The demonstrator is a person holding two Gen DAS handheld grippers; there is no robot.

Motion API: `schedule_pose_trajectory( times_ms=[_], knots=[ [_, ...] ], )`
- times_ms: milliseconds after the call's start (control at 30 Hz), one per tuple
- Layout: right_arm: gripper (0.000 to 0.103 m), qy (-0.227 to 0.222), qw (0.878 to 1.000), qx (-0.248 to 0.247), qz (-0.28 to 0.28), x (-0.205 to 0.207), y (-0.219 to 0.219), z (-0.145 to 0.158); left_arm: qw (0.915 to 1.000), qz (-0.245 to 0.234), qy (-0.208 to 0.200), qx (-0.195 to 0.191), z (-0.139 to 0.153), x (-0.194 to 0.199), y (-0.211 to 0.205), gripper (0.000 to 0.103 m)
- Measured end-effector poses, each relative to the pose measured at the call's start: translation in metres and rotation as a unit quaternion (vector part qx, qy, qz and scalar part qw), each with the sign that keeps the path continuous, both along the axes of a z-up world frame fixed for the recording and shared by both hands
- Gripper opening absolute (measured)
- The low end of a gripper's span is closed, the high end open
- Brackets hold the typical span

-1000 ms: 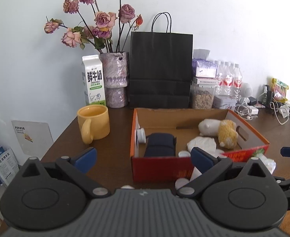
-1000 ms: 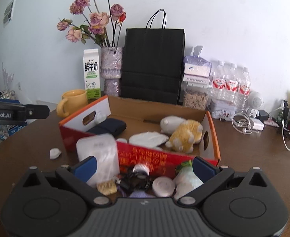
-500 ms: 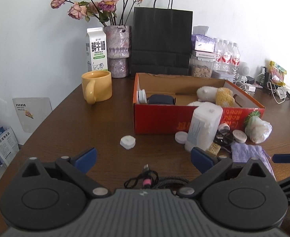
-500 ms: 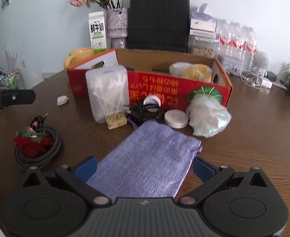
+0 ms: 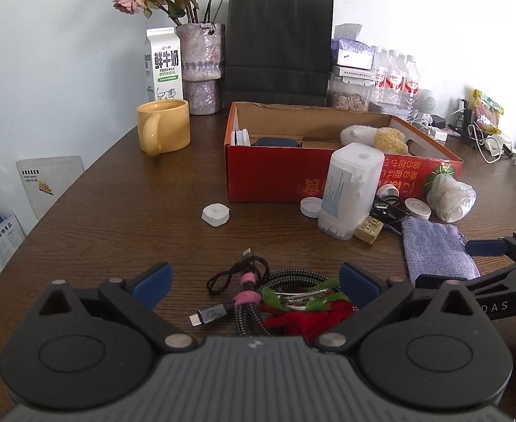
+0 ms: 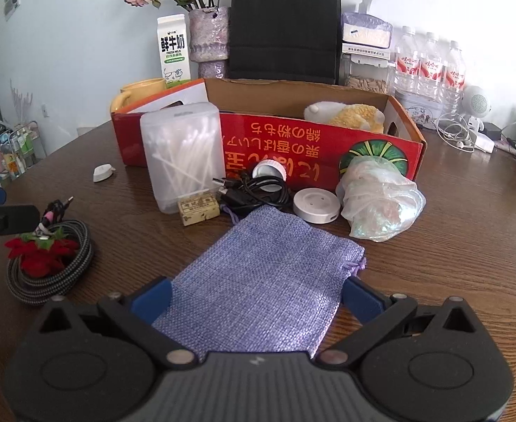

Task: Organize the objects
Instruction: 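Grasp the red flower with the left gripper while the right gripper grasps the purple cloth bag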

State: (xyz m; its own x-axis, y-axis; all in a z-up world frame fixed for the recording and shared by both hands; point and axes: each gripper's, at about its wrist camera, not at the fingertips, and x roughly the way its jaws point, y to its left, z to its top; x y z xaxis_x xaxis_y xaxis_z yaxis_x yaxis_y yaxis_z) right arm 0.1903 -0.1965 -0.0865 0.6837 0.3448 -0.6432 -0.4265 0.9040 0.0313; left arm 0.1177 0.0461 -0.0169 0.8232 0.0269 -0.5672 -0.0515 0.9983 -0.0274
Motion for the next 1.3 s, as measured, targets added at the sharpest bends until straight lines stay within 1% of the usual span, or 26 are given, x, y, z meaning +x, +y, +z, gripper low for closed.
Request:
schedule_pose_trajectory(
  times_ms=[100, 167, 200, 267, 300, 333, 367, 400, 433, 467, 533, 600, 667, 800, 867, 900, 967, 1000, 1033, 1100, 1133, 1200, 1233, 1300],
  knots=[
    [0.098, -0.003, 1.0, 0.001, 0.003, -0.001, 0.0, 0.001, 1.0, 0.0, 0.003, 0.0, -0.001, -0.001, -0.003, 0.103],
    [0.09, -0.007, 1.0, 0.001, 0.006, -0.004, 0.0, 0.001, 1.0, -0.002, 0.005, 0.001, -0.002, -0.001, -0.004, 0.103],
    [0.088, -0.009, 1.0, 0.001, 0.009, -0.005, 0.0, 0.002, 1.0, -0.002, 0.006, 0.002, -0.003, -0.002, -0.005, 0.103],
    [0.078, -0.013, 1.0, 0.003, 0.012, -0.007, -0.001, 0.003, 1.0, -0.005, 0.008, 0.003, -0.004, -0.003, -0.007, 0.103],
    [0.075, -0.015, 1.0, 0.005, 0.013, -0.008, -0.001, 0.003, 0.9999, -0.005, 0.009, 0.003, -0.004, -0.004, -0.007, 0.103],
    [0.068, -0.017, 1.0, 0.006, 0.015, -0.009, -0.001, 0.003, 0.9999, -0.005, 0.01, 0.004, -0.004, -0.005, -0.007, 0.103],
    [0.057, -0.019, 1.0, 0.007, 0.016, -0.01, -0.002, 0.004, 0.9999, -0.005, 0.01, 0.004, -0.004, -0.006, -0.007, 0.103],
    [0.05, -0.022, 1.0, 0.009, 0.018, -0.011, -0.003, 0.005, 0.9999, -0.006, 0.011, 0.005, -0.005, -0.007, -0.008, 0.103],
    [0.036, -0.024, 0.999, 0.011, 0.021, -0.012, -0.003, 0.005, 0.9999, -0.006, 0.011, 0.005, -0.005, -0.008, -0.008, 0.103],
    [0.026, -0.027, 0.999, 0.011, 0.022, -0.013, -0.004, 0.006, 0.9999, -0.006, 0.011, 0.007, -0.005, -0.009, -0.008, 0.103],
    [0.016, -0.033, 0.999, 0.011, 0.025, -0.016, -0.004, 0.007, 0.9999, -0.007, 0.011, 0.008, -0.005, -0.01, -0.01, 0.103],
    [0.012, -0.042, 0.999, 0.016, 0.031, -0.019, -0.005, 0.008, 0.9999, -0.009, 0.01, 0.009, -0.005, -0.012, -0.011, 0.103],
    [0.011, -0.052, 0.998, 0.019, 0.036, -0.022, -0.005, 0.01, 0.9998, -0.013, 0.01, 0.011, -0.006, -0.013, -0.014, 0.103],
    [0.01, -0.072, 0.996, 0.027, 0.041, -0.028, -0.006, 0.014, 0.9996, -0.02, 0.009, 0.018, -0.008, -0.014, -0.021, 0.103],
    [0.01, -0.075, 0.996, 0.031, 0.041, -0.028, -0.008, 0.014, 0.9995, -0.022, 0.008, 0.02, -0.008, -0.014, -0.024, 0.102],
    [0.01, -0.075, 0.996, 0.034, 0.039, -0.028, -0.008, 0.015, 0.9995, -0.024, 0.008, 0.02, -0.008, -0.014, -0.025, 0.1],
    [0.01, -0.076, 0.996, 0.038, 0.039, -0.028, -0.01, 0.015, 0.9994, -0.028, 0.007, 0.017, -0.008, -0.014, -0.026, 0.086],
    [0.01, -0.075, 0.996, 0.039, 0.039, -0.028, -0.01, 0.015, 0.9994, -0.029, 0.007, 0.016, -0.008, -0.013, -0.027, 0.084],
    [0.01, -0.075, 0.996, 0.039, 0.039, -0.028, -0.01, 0.015, 0.9994, -0.03, 0.006, 0.016, -0.008, -0.013, -0.028, 0.078],
    [0.01, -0.075, 0.996, 0.041, 0.039, -0.029, -0.011, 0.015, 0.9993, -0.035, 0.006, 0.014, -0.009, -0.012, -0.029, 0.073],
    [0.01, -0.075, 0.996, 0.042, 0.039, -0.029, -0.011, 0.015, 0.9991, -0.038, 0.006, 0.016, -0.01, -0.012, -0.03, 0.072],
    [0.01, -0.075, 0.995, 0.043, 0.038, -0.029, -0.011, 0.015, 0.9989, -0.04, 0.013, 0.02, -0.013, -0.01, -0.033, 0.064],
    [0.01, -0.075, 0.995, 0.044, 0.038, -0.029, -0.012, 0.015, 0.9988, -0.04, 0.018, 0.02, -0.014, -0.009, -0.033, 0.056],
    [0.01, -0.075, 0.995, 0.045, 0.038, -0.029, -0.011, 0.015, 0.9988, -0.038, 0.02, 0.022, -0.017, -0.008, -0.034, 0.049]
  ],
)
